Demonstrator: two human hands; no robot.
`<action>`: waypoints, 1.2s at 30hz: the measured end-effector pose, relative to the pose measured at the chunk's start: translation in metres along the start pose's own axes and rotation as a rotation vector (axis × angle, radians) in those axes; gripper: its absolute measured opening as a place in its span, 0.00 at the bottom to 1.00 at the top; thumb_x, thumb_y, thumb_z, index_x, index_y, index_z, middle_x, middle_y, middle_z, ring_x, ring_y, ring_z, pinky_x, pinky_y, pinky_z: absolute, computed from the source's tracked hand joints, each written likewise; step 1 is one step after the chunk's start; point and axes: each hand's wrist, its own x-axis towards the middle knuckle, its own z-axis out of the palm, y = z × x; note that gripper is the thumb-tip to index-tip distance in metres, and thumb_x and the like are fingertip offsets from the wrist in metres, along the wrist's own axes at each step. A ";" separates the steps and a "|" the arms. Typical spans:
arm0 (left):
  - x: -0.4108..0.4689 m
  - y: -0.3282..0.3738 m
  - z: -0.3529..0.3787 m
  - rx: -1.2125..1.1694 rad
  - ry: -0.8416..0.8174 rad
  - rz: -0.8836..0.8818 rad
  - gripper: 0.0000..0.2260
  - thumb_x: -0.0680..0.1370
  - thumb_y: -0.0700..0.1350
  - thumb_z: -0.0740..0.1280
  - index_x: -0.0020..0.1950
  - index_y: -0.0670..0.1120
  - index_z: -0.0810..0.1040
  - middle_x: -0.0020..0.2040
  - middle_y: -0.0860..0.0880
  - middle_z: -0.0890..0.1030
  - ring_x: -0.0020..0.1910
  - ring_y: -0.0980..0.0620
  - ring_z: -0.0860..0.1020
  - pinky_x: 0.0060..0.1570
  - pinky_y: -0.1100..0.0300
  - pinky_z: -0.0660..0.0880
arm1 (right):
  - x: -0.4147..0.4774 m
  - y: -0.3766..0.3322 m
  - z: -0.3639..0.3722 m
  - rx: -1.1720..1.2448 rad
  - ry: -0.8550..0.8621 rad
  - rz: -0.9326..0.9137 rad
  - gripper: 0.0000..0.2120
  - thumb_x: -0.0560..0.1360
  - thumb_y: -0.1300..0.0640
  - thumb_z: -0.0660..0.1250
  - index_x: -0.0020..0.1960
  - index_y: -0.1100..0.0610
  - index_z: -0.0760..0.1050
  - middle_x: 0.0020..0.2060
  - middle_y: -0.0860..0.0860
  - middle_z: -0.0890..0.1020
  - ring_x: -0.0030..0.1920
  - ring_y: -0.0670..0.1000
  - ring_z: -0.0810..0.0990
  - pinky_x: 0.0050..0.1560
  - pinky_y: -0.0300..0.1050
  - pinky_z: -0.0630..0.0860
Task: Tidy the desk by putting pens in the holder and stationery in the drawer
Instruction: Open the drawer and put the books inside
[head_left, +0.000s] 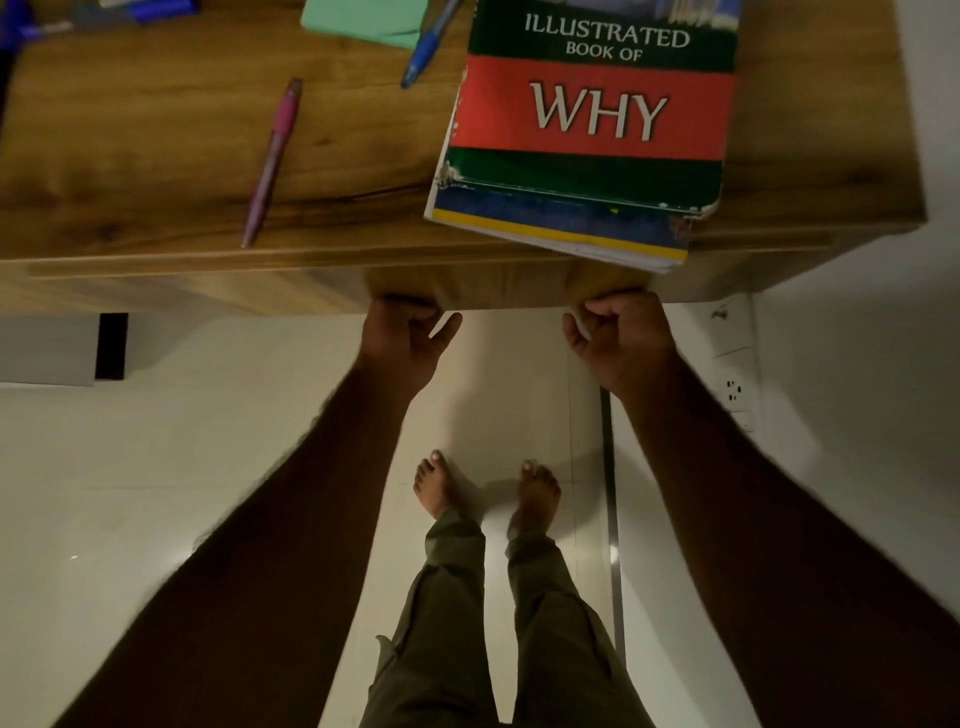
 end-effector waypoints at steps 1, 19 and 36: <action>-0.003 -0.002 -0.003 -0.004 0.005 -0.003 0.14 0.70 0.27 0.54 0.44 0.44 0.72 0.41 0.45 0.77 0.46 0.46 0.81 0.50 0.48 0.81 | -0.003 0.002 -0.003 -0.008 0.010 0.004 0.16 0.74 0.72 0.57 0.49 0.53 0.74 0.53 0.53 0.80 0.57 0.55 0.79 0.50 0.51 0.78; -0.104 -0.083 -0.090 -0.039 0.009 -0.052 0.12 0.67 0.27 0.57 0.42 0.41 0.73 0.43 0.42 0.76 0.43 0.46 0.79 0.45 0.50 0.80 | -0.097 0.063 -0.104 -0.077 0.047 0.110 0.13 0.77 0.75 0.59 0.48 0.59 0.75 0.51 0.57 0.82 0.57 0.55 0.81 0.49 0.54 0.79; -0.167 -0.137 -0.150 -0.012 -0.058 -0.061 0.13 0.68 0.26 0.54 0.43 0.41 0.72 0.47 0.39 0.74 0.50 0.43 0.77 0.53 0.45 0.80 | -0.154 0.119 -0.173 -0.135 0.036 0.061 0.12 0.78 0.74 0.57 0.47 0.60 0.73 0.49 0.57 0.79 0.50 0.55 0.79 0.59 0.56 0.77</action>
